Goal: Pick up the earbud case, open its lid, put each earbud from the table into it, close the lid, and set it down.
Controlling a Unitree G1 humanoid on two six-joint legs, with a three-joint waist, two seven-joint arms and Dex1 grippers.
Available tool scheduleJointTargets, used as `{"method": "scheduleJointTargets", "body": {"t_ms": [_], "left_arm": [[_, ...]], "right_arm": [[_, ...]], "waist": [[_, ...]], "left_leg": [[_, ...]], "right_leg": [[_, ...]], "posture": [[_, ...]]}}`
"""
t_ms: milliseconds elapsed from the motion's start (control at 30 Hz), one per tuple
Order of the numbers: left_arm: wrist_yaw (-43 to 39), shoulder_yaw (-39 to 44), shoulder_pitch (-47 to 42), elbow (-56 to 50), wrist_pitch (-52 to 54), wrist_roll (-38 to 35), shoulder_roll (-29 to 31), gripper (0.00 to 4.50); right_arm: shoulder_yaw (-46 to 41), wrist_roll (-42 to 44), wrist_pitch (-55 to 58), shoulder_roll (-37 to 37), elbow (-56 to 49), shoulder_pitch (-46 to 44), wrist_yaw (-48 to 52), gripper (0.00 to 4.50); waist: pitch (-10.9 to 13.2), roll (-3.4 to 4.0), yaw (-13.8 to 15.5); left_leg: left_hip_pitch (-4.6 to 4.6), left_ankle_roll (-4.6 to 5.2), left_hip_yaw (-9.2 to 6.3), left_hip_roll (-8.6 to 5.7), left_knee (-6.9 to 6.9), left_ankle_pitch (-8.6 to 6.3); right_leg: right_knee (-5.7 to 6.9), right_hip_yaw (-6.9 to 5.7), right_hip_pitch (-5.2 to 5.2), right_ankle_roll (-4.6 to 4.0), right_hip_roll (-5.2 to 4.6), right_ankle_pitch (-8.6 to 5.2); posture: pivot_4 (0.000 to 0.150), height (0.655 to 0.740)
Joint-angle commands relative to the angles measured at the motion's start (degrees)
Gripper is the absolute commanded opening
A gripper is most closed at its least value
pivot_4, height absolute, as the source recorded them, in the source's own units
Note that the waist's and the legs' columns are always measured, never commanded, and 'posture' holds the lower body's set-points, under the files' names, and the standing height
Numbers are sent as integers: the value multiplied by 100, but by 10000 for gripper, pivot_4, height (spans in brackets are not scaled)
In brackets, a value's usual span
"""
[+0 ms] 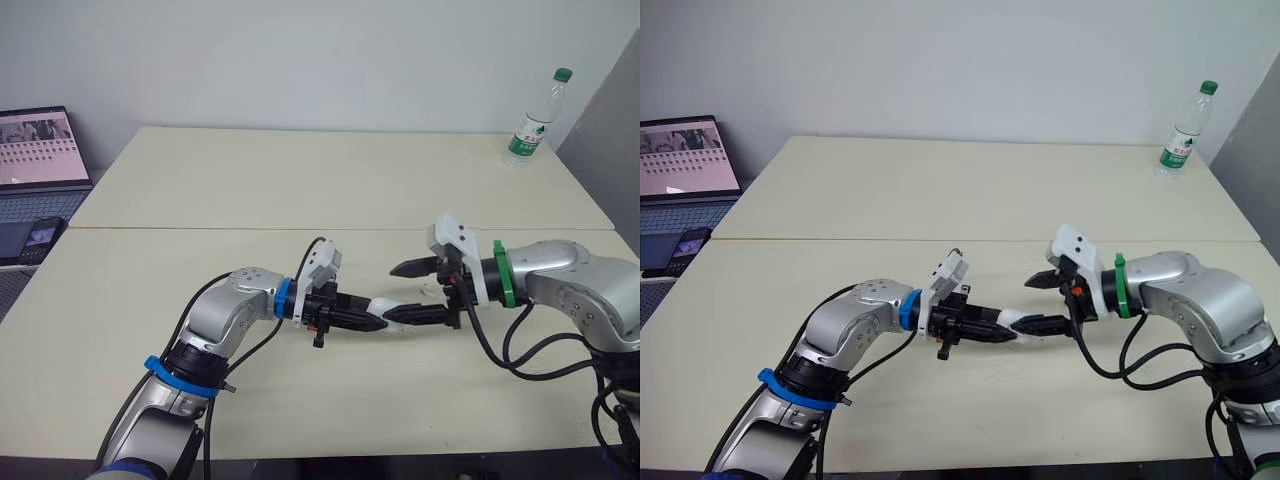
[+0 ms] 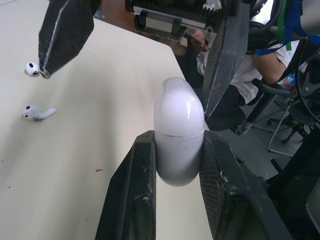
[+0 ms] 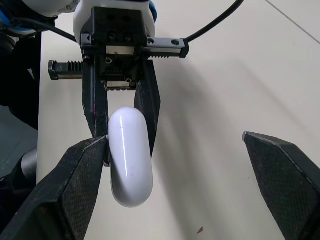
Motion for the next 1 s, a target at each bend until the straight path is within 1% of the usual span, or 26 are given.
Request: {"method": "scheduleJointTargets", "body": {"t_ms": [33,133,267,367,433,500,667,800,1000], "left_arm": [[-82,24,-44,-122,-135,-28,-10,8124],[-52,9,14,-98,-208,31,-3,8124],[38,62,114,-98,-268,91,-5,8123],[239,202,224,-71,-394,177,3,8123],[434,333,318,-11,-668,295,13,8123],[691,518,385,71,-912,387,-6,8123],[1171,1040,566,25,-1328,367,-66,8123],[1468,1320,786,-234,-1553,334,-82,8123],[1887,1574,985,-658,-1551,288,-31,8123]], "right_arm": [[-153,-180,-22,-37,134,-134,-171,45000],[-217,-288,-69,-28,296,-185,-272,45000],[-437,-201,-55,-56,453,-345,-256,45000],[-589,-108,-14,-128,478,-410,-191,45000],[-669,-102,18,-151,496,-414,-216,45000],[-613,-271,-10,-248,550,-373,-289,45000],[-86,-970,-183,-399,719,-240,-536,45000],[89,-1214,857,55,1091,-462,-1284,45000],[187,-1461,1347,643,1292,-308,-1896,45000]], "waist": [[0,0,0],[0,0,1],[0,0,-2],[0,0,-1],[0,0,-2],[0,1,-3],[0,1,-1],[0,1,-15],[1,1,-6]], "left_leg": [[0,0,1,0,0,0],[-1,0,4,-2,0,0],[0,0,7,1,0,0],[-1,0,6,1,-1,0],[-2,0,6,1,-1,0],[-1,0,7,3,-2,0],[-1,0,8,3,-1,0],[-1,0,10,5,-3,0],[-7,-1,9,4,-4,0]], "right_leg": [[0,0,0,0,0,0],[-2,1,0,0,-2,0],[0,3,-3,0,0,0],[-1,3,-3,0,-1,0],[-2,6,-3,0,-1,0],[-2,9,-3,0,-1,0],[-1,12,-3,0,-5,0],[0,18,-5,-1,-5,0],[0,19,-10,-1,-6,1]], "posture": [[1500,7362],[1500,7362],[1500,7362],[1500,7362],[1500,7362],[1500,7362],[1500,7362],[1500,7362],[1500,7362]]}}
